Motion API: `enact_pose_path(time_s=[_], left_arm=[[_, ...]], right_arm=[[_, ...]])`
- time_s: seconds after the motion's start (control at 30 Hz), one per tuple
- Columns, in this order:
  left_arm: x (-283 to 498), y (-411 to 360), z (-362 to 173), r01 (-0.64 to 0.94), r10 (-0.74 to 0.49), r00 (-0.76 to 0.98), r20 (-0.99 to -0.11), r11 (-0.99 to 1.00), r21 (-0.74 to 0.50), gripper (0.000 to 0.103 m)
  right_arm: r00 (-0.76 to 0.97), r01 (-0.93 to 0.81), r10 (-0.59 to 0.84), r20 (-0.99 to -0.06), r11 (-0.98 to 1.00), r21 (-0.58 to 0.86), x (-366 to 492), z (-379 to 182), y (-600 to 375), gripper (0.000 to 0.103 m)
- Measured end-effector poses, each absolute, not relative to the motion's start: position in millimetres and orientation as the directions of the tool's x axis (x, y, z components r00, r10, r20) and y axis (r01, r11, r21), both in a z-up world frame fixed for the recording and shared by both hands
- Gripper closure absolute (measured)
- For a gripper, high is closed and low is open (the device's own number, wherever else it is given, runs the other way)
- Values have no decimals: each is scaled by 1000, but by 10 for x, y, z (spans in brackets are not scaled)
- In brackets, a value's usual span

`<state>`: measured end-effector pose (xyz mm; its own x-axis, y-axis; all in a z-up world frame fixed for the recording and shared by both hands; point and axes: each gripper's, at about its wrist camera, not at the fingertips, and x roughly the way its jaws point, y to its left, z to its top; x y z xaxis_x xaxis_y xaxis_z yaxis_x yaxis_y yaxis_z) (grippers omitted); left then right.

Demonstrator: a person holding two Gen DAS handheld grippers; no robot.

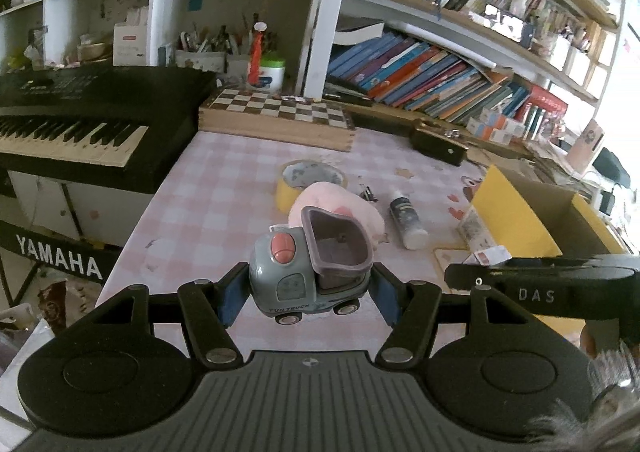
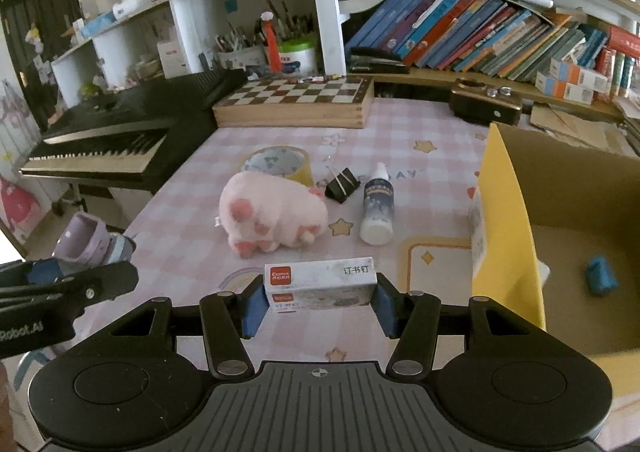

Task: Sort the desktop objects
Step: 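Lift and carry the truck and staple box with both tools toward the yellow box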

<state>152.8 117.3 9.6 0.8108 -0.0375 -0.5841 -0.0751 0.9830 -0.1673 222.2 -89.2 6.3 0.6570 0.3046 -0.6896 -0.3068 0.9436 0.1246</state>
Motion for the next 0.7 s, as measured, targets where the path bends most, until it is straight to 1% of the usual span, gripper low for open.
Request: enact_pose_path(time_s=[0.33, 0.7], left_arm=[[1193, 1152, 154, -43, -65, 816, -574, 984, -172, 42], [790, 1179, 138, -32, -78, 807, -586, 984, -176, 42]], right_arm=[[656, -311, 308, -689, 942, 125, 1851, 110, -837, 49], [648, -292, 298, -701, 947, 133, 1433, 71, -781, 49]])
